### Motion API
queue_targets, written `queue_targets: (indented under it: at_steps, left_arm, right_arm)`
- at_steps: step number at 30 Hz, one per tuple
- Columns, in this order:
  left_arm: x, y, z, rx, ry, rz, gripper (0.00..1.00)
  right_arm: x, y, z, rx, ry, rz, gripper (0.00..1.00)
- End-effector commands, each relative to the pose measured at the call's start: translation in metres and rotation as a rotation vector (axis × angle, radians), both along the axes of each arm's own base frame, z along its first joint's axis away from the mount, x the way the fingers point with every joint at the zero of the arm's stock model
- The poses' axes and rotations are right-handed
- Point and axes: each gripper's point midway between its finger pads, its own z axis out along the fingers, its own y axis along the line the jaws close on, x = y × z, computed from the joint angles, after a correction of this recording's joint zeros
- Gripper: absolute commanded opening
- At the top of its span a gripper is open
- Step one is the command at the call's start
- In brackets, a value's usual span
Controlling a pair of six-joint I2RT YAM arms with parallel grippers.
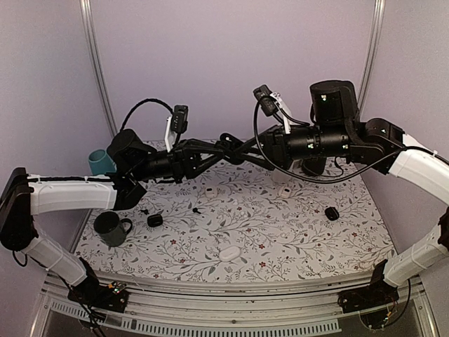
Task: Insert the wireless bluetooth earbuds into the charging case
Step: Adjust the right earbud in the right side groove of the charging case.
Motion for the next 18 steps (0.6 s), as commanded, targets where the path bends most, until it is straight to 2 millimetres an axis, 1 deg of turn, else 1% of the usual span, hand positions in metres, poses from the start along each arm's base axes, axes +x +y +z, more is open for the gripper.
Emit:
queue_targets:
  at_steps: [1,4,7,13,15,18]
  left_arm:
    - [-0.004,0.004,0.004,-0.008,-0.042,-0.009,0.00]
    - [-0.004,0.004,0.002,-0.004,-0.045,-0.008,0.00]
    - [-0.004,0.004,0.001,0.001,-0.046,-0.004,0.00]
    - [-0.006,0.005,0.001,0.002,-0.057,-0.007,0.00]
    - [-0.009,0.006,0.003,-0.001,-0.066,-0.015,0.00]
    - [-0.013,0.008,0.007,-0.018,-0.085,-0.031,0.00]
  right_arm:
    - [-0.004,-0.008,0.021,0.041,-0.017,-0.022,0.41]
    - [-0.007,-0.009,0.027,0.060,-0.021,-0.009,0.41]
    - [-0.006,-0.013,0.033,0.080,-0.018,-0.014,0.41]
    - [0.007,-0.030,0.039,0.131,0.001,-0.065,0.39]
    - [0.016,-0.036,0.035,0.132,0.019,-0.098,0.37]
    - [0.028,-0.039,0.019,0.112,0.061,-0.130,0.33]
